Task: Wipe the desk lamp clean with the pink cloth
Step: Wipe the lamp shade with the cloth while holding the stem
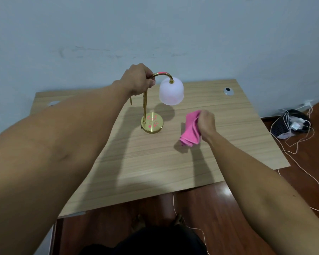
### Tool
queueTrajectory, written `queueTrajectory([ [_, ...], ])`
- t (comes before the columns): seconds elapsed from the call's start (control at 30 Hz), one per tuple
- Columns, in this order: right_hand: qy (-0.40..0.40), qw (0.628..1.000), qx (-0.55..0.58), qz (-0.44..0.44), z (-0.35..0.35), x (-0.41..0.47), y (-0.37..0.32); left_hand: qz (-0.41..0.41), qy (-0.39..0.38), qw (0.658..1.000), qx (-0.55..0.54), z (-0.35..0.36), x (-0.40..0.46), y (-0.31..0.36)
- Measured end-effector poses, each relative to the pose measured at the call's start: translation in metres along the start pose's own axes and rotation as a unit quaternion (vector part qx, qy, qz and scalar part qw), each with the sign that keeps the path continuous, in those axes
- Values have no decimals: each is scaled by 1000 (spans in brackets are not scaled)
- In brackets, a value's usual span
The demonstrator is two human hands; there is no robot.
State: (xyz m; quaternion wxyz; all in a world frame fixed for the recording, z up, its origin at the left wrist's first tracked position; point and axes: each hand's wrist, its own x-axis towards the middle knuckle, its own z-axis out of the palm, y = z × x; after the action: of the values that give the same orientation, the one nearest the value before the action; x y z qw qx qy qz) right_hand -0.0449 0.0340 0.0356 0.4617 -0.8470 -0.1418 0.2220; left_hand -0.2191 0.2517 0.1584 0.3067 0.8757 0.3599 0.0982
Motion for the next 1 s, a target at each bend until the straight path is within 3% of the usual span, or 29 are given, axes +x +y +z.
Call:
queueTrajectory([
  [0.07,2,989,129,77,-3,6,-19,-3,-3,1000,1,0,1,-1],
  [0.17,23,970,224,89,-2,6,-53,-5,-4,1000,-1,0,0,0],
  [0.27,78,961,265,31,18,-2,-77,-3,-1,1000,-4,0,0,0],
  [0.37,48,945,317,-61,57,-31,-83,-2,1,1000,-4,0,-1,1],
  [0.47,26,963,133,-234,100,-60,-67,5,1,1000,0,0,0,0],
  [0.53,49,949,-46,-307,111,-66,-49,7,0,1000,2,0,1,-2],
  [0.67,68,856,-308,-410,104,-46,-2,16,-2,1000,4,0,3,-2],
  [0.77,52,792,-409,-451,90,-33,20,21,-7,1000,10,-1,6,-3],
  [0.83,25,777,-426,-462,83,-30,33,23,-11,1000,10,-2,6,-2],
  [0.9,-15,797,-401,-451,80,-33,44,25,-14,1000,6,-2,5,-2],
  [1.0,-52,922,-243,-297,74,-51,38,21,-15,1000,5,-2,5,-2],
])
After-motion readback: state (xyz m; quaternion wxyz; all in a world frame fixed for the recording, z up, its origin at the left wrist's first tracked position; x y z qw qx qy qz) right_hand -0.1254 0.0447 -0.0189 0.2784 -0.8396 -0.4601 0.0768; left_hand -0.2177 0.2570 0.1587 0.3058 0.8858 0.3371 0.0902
